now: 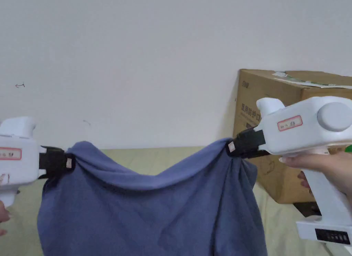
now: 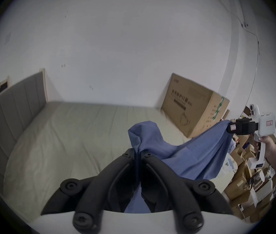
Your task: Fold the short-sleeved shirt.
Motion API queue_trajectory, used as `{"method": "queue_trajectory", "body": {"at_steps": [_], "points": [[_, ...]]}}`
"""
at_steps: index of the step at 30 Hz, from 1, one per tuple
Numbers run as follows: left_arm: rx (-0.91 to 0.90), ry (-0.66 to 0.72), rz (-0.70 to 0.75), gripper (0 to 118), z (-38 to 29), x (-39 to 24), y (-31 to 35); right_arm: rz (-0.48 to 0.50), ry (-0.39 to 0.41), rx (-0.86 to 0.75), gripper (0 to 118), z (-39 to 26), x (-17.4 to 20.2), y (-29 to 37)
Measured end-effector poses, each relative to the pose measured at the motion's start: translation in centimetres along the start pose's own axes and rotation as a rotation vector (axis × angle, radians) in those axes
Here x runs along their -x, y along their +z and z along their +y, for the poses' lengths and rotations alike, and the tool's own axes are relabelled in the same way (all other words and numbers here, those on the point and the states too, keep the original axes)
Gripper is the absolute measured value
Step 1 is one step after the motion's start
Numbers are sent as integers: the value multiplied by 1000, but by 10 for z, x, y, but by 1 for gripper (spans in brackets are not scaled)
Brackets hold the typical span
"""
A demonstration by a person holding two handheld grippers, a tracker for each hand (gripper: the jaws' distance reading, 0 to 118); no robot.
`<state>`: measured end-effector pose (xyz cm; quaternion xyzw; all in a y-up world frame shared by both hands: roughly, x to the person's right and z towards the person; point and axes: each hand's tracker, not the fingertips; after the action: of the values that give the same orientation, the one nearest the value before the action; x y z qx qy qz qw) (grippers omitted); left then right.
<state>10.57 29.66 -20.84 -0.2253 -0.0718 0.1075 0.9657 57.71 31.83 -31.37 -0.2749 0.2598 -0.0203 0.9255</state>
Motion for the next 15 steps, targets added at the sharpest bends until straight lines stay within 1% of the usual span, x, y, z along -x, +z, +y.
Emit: {"method": "queue_trajectory", "body": {"at_steps": [2, 3, 8, 9, 10, 11, 14, 15], "points": [[-37, -20, 15, 5, 25, -9, 7, 11, -26, -49, 6, 23, -5, 10], [-62, -45, 37, 5, 41, -14, 10, 14, -30, -72, 6, 34, 3, 22], [-115, -86, 88, 5, 102, -20, 2, -93, 25, -183, 6, 95, 5, 24], [-131, -85, 128, 5, 115, -22, -2, -116, 24, -203, 6, 107, 3, 20], [-144, -80, 150, 5, 125, -22, -5, -120, 22, -213, 6, 115, 1, 16], [-147, -65, 161, 5, 137, -23, -9, -143, 19, -236, 6, 117, 10, 21], [-217, -28, 163, 5, 158, -24, -20, -162, 9, -277, 6, 136, 8, 5], [-239, -32, 171, 5, 164, -25, -25, -174, 12, -297, 6, 137, 13, 1]]}}
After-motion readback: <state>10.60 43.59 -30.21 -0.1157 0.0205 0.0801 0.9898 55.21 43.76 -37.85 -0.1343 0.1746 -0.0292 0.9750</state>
